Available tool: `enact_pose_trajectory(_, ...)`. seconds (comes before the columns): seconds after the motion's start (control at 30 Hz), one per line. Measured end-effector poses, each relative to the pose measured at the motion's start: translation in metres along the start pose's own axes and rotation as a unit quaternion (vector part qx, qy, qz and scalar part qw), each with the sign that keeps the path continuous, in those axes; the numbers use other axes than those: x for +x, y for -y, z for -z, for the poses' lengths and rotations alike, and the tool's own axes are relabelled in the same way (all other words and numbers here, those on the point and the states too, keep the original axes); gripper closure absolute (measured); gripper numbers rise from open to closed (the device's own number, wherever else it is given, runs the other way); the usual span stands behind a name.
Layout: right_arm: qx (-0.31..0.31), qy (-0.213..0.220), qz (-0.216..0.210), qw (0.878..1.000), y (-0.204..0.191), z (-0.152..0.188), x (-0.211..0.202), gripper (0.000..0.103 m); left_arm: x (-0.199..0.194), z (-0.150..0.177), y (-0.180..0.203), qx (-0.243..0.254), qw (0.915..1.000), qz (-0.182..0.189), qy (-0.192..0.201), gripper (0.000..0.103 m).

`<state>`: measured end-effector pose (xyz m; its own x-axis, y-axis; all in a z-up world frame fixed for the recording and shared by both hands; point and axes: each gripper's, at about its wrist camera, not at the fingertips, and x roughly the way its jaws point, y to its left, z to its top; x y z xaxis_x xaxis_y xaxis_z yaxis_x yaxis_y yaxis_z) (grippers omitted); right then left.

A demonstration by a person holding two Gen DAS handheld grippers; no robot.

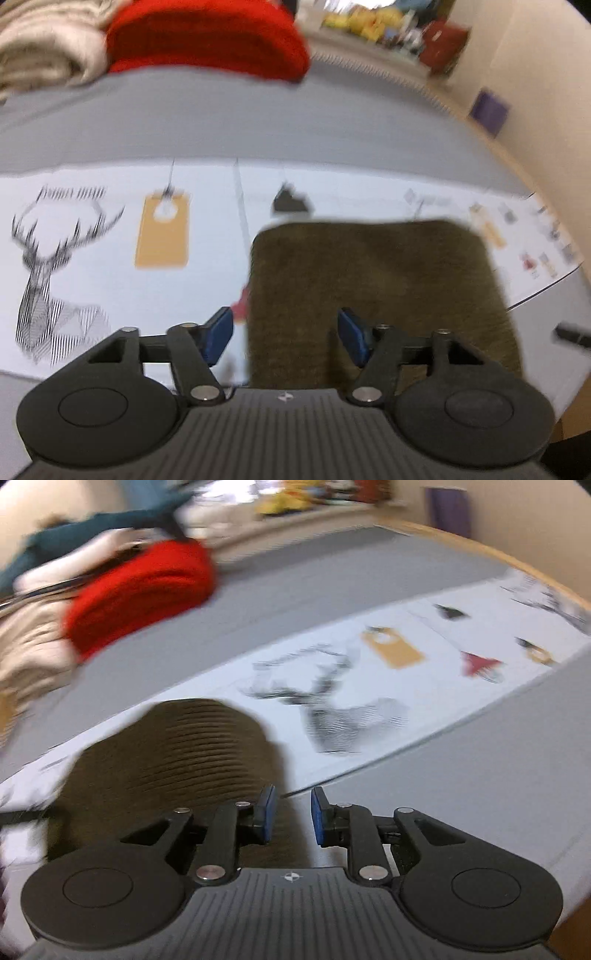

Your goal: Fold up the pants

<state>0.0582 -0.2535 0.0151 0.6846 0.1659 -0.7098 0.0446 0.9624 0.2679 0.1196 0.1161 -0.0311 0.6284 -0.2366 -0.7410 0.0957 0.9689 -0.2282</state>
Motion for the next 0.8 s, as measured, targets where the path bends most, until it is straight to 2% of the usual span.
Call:
enact_pose_trajectory(0.03,-0.022,-0.010,-0.028,0.999,-0.003,0.004,-0.002,0.080,-0.005,-0.001,0.001,0.005,0.9998,0.016,0.014,0.051)
enact_pose_trajectory(0.07,-0.048,-0.026,-0.052,0.997,-0.010,0.011,0.000,0.080,-0.009,0.000,0.003,0.013,0.9991,0.029,0.027,0.054)
enact_pose_trajectory(0.1,-0.073,-0.049,-0.063,0.994,-0.017,0.019,0.007,0.080,-0.011,0.000,0.004,0.021,0.9985,0.039,0.032,0.062)
enact_pose_trajectory(0.13,-0.101,-0.085,-0.062,0.989,-0.019,0.029,0.017,0.080,-0.006,-0.005,0.006,0.028,0.9978,0.052,0.031,0.073)
enact_pose_trajectory(0.17,-0.131,-0.141,-0.045,0.980,-0.025,0.044,0.037,0.080,-0.003,-0.003,0.008,0.038,0.9965,0.072,0.018,0.074)
enact_pose_trajectory(0.2,-0.150,-0.164,-0.034,0.975,-0.026,0.055,0.047,0.081,0.003,-0.002,0.012,0.051,0.9952,0.083,-0.010,0.074)
enact_pose_trajectory(0.23,-0.158,-0.162,-0.032,0.974,-0.027,0.058,0.048,0.081,0.010,0.006,0.015,0.067,0.9933,0.081,-0.049,0.074)
enact_pose_trajectory(0.27,-0.153,-0.163,-0.032,0.974,-0.028,0.051,0.047,0.081,0.023,0.016,0.019,0.094,0.9899,0.060,-0.088,0.074)
enact_pose_trajectory(0.3,-0.141,-0.157,-0.034,0.977,-0.029,0.041,0.044,0.081,0.031,0.024,0.024,0.130,0.9855,0.031,-0.104,0.074)
enact_pose_trajectory(0.37,-0.113,-0.101,-0.047,0.987,-0.026,0.025,0.025,0.080,0.031,0.029,0.034,0.169,0.9809,0.012,-0.095,0.073)
enact_pose_trajectory(0.43,-0.076,-0.034,-0.052,0.995,-0.025,0.002,0.016,0.071,0.031,0.028,0.035,0.162,0.9824,0.020,-0.091,0.065)
enact_pose_trajectory(0.47,-0.055,-0.009,-0.054,0.997,-0.026,-0.009,0.019,0.065,0.030,0.028,0.035,0.160,0.9828,0.022,-0.088,0.065)
enact_pose_trajectory(0.5,-0.042,0.001,-0.057,0.997,-0.028,-0.020,0.027,0.065,0.029,0.026,0.036,0.162,0.9832,0.022,-0.081,0.065)
enact_pose_trajectory(0.6,-0.039,0.013,-0.052,0.998,-0.043,-0.044,0.063,0.065,0.019,0.022,0.033,0.158,0.9852,0.028,-0.058,0.060)
enact_pose_trajectory(0.67,-0.061,0.004,-0.020,0.998,-0.053,-0.053,0.098,0.066,0.014,0.016,0.029,0.146,0.9879,0.032,-0.039,0.060)
enact_pose_trajectory(0.7,-0.073,-0.015,0.001,0.997,-0.055,-0.054,0.120,0.068,0.012,0.013,0.027,0.138,0.9893,0.036,-0.031,0.060)
enact_pose_trajectory(0.8,-0.100,-0.038,0.057,0.993,-0.058,-0.045,0.156,0.069,0.012,0.001,0.025,0.116,0.9926,0.034,-0.006,0.060)
